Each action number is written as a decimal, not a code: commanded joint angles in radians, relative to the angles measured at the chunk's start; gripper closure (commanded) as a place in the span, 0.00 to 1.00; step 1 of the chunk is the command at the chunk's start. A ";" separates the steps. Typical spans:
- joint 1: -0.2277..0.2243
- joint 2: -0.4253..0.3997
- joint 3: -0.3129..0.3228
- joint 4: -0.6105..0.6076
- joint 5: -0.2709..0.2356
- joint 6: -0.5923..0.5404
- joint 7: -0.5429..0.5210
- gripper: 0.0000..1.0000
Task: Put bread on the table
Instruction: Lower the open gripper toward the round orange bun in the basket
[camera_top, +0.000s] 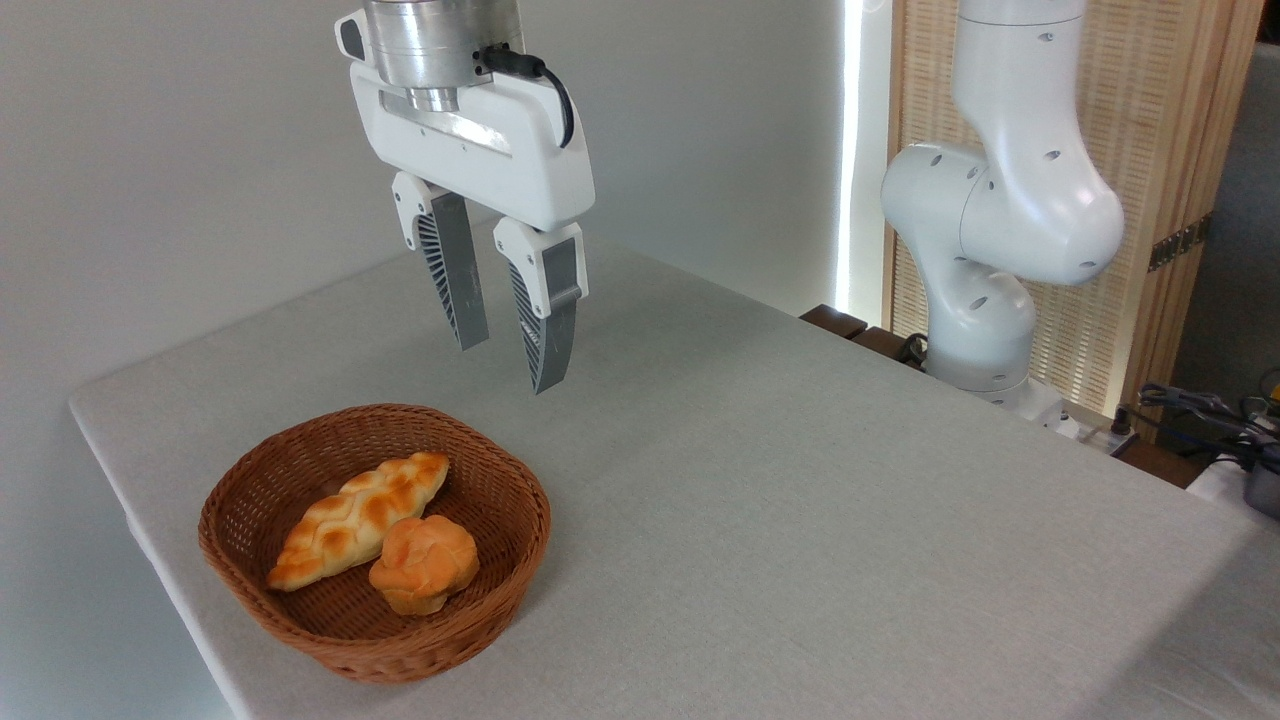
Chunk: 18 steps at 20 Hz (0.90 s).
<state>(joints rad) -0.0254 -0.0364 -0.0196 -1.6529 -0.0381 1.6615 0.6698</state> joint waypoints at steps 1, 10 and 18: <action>-0.008 0.015 0.013 0.024 0.011 -0.031 0.031 0.00; -0.008 0.016 0.007 0.024 0.009 -0.028 0.024 0.00; -0.008 0.042 -0.036 0.021 -0.002 0.018 0.019 0.00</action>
<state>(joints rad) -0.0326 -0.0147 -0.0465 -1.6529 -0.0383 1.6624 0.6839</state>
